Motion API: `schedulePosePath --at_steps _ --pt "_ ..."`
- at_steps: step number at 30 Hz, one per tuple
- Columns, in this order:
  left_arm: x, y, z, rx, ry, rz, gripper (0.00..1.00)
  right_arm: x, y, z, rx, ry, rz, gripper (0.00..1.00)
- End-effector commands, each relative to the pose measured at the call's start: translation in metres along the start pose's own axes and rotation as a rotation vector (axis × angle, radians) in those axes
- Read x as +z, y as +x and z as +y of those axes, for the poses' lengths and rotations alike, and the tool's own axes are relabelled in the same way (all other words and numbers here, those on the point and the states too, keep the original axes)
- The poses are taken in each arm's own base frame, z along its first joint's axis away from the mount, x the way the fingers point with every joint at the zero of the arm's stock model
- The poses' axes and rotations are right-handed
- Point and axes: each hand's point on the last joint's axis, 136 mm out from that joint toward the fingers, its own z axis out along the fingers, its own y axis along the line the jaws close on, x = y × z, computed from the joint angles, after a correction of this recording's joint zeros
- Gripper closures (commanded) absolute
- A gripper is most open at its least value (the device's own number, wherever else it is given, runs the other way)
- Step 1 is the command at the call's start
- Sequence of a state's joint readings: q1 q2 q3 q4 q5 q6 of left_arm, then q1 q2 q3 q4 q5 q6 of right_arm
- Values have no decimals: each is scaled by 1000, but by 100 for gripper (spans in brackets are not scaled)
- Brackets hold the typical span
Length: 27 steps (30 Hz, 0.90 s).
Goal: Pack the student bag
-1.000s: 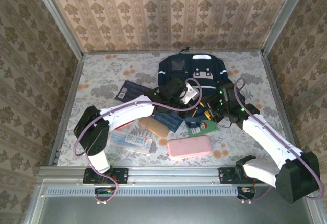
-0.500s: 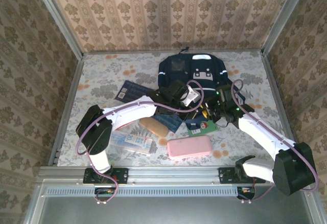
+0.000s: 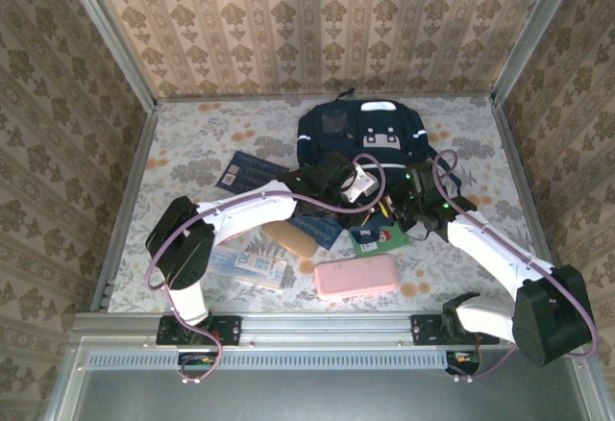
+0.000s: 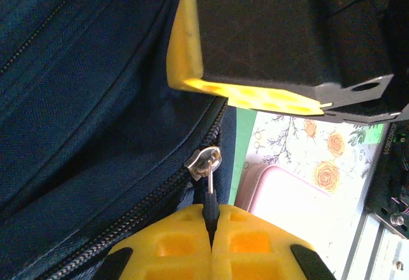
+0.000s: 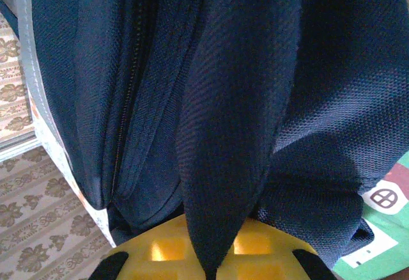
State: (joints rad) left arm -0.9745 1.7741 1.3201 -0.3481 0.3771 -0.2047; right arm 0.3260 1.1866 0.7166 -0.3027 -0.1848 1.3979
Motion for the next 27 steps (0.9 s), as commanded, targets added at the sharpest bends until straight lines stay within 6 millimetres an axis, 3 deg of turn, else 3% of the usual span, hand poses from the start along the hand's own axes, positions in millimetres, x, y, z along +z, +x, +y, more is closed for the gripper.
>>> schedulePosePath --at_steps 1,27 --pt "-9 -1 -7 28 26 8 100 -8 -18 -6 -35 14 -107 95" --pt "-40 40 49 -88 -89 29 100 -17 -25 -8 -78 11 -138 95"
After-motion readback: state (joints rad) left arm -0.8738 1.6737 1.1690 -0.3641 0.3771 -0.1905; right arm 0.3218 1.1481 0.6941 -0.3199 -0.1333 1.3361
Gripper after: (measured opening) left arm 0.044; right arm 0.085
